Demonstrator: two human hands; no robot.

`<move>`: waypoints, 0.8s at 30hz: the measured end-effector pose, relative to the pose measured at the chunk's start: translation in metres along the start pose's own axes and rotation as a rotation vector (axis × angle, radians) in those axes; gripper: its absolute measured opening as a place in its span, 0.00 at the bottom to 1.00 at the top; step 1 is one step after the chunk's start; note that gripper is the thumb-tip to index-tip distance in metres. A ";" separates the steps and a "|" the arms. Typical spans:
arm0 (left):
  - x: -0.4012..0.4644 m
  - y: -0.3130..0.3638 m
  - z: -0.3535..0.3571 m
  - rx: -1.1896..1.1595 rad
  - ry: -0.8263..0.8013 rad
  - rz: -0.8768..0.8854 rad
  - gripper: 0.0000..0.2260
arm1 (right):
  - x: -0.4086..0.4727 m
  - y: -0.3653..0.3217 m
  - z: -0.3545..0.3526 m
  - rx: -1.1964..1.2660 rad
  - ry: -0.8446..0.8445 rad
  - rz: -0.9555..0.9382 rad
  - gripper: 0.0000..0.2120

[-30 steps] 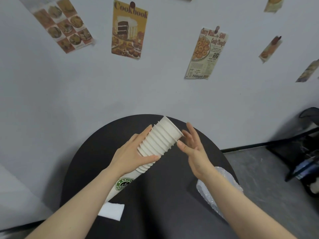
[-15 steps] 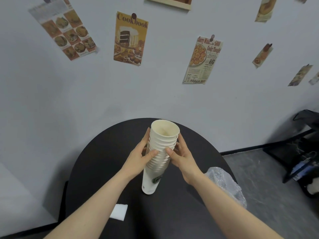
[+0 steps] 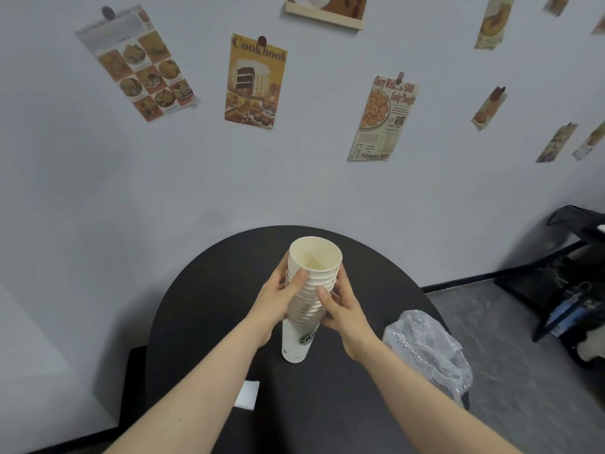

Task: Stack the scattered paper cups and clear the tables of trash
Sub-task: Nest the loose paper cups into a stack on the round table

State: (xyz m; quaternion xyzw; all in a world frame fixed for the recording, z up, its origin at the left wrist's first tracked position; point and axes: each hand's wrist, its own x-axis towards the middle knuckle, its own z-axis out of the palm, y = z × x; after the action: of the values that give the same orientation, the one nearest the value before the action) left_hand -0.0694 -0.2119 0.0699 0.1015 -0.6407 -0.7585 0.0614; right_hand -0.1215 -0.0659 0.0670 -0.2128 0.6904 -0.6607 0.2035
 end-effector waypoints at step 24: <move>0.192 0.046 -0.162 -0.053 0.422 0.145 0.21 | 0.296 -0.012 0.085 0.104 -0.177 0.046 0.25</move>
State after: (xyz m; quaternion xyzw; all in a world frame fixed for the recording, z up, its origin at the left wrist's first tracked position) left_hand -0.2203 -0.4178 0.0755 0.2099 -0.5993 -0.7305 0.2512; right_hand -0.3179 -0.3034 0.0756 -0.2434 0.6392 -0.6696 0.2895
